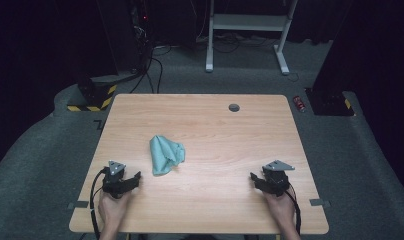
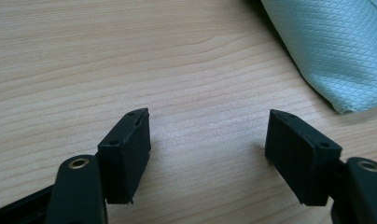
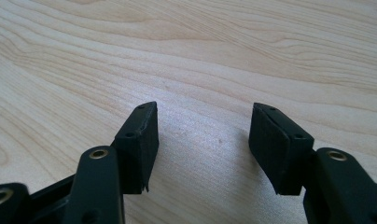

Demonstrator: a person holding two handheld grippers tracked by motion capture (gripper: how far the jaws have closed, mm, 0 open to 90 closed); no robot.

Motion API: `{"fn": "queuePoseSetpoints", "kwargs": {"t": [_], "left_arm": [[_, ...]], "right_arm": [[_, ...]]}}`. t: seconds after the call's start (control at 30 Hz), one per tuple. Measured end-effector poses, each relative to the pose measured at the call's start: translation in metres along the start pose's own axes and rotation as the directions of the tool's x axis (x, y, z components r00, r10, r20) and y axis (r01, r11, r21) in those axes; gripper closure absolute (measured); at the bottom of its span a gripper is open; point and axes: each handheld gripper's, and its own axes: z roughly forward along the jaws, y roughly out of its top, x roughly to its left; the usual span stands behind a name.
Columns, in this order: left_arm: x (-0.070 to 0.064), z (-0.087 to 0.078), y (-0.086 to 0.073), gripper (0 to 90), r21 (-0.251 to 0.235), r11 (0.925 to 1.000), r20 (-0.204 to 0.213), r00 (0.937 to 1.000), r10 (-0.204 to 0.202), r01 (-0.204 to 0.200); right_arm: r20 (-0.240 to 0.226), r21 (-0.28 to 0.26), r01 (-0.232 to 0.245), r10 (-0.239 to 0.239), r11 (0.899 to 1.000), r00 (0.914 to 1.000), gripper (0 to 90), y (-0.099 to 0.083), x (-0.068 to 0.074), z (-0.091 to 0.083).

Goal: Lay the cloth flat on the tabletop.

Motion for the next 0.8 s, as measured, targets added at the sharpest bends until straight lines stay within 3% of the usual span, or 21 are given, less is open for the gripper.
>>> {"fn": "queuePoseSetpoints", "kwargs": {"t": [0.27,0.47,0.6,0.63,0.8], "left_arm": [[-0.0059,-0.0021,-0.0019,29.8,0.003,1.0,-0.005,1.0,-0.003,0.003],[-0.0092,0.0003,-0.0003,18.7,0.019,0.9994,0.043,0.9987,0.03,-0.03],[-0.0086,0.0003,-0.0001,20.1,0.014,0.9998,0.04,0.9991,0.016,-0.017],[-0.0078,-0.0002,-0.0001,21.9,0.005,1.0,0.056,0.9984,-0.001,0.0],[-0.0085,0.0018,0.0022,22.7,0.005,0.9999,0.078,0.9969,0.01,-0.011]], "right_arm": [[0.002,0.002,-0.004,0.004,1.0,1.0,42.0,0.0001,0.0001,0.0],[0.002,0.002,-0.005,0.005,1.0,1.0,41.7,0.0002,0.0,0.0001],[0.002,0.002,-0.005,0.005,1.0,1.0,41.7,0.0002,-0.0001,0.0001],[0.002,0.002,-0.005,0.005,1.0,1.0,41.7,0.0002,0.0,0.0001],[0.002,0.002,-0.005,0.005,1.0,1.0,41.7,0.0002,0.0,0.0001]]}}
